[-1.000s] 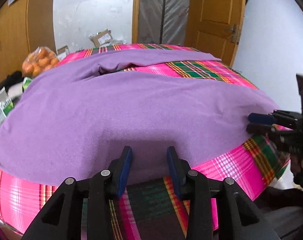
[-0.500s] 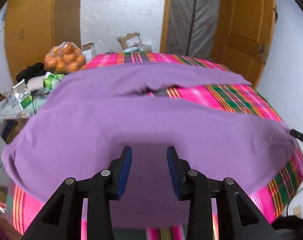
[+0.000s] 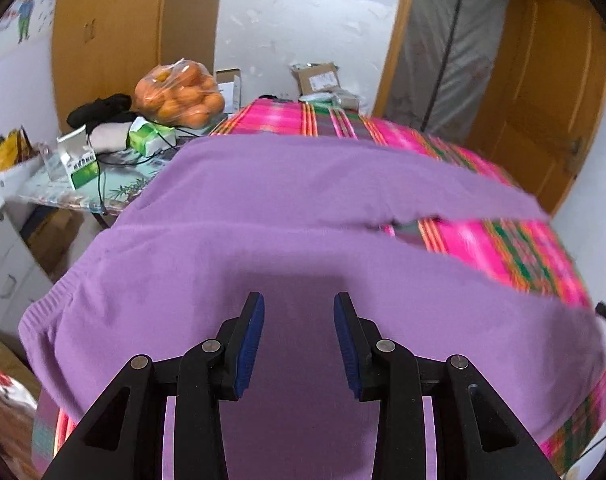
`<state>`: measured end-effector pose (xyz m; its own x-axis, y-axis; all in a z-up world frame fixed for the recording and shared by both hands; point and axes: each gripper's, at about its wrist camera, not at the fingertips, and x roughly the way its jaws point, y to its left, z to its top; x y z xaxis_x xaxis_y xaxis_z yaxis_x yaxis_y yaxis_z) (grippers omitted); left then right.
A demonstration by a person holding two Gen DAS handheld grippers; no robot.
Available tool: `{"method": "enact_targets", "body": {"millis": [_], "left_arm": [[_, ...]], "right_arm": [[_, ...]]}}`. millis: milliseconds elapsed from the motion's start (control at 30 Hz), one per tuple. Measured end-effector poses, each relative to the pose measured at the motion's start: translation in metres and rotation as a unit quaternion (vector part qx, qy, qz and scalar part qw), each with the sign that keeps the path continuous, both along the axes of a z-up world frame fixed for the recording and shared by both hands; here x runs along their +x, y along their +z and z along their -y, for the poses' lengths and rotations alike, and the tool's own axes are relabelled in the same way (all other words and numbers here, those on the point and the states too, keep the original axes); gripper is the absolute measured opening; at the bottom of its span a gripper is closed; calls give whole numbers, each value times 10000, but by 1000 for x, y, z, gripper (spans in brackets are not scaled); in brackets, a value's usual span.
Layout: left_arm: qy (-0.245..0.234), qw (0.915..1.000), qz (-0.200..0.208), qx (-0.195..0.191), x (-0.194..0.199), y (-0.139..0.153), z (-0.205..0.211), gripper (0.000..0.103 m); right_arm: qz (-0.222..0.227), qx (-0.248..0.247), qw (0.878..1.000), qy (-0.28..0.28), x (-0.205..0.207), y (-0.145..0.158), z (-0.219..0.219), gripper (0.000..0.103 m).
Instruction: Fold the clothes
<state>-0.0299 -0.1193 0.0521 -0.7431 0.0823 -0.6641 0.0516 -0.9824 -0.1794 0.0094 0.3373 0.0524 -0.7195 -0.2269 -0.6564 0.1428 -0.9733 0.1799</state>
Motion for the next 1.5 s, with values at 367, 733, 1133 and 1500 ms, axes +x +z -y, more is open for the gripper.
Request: {"method": "enact_targets", "body": {"millis": [367, 733, 1133, 1500], "left_arm": [[336, 9992, -197, -9, -58, 45, 69, 37], [557, 9972, 446, 201, -142, 13, 115, 38], [590, 9957, 703, -85, -229, -21, 137, 38], [23, 9968, 790, -145, -253, -39, 160, 38]], "right_arm": [[-1153, 452, 9721, 1994, -51, 86, 116, 23], [-537, 939, 9478, 3000, -171, 67, 215, 29], [122, 1245, 9412, 3139, -316, -1, 262, 29], [325, 1581, 9248, 3445, -373, -35, 268, 30]]}}
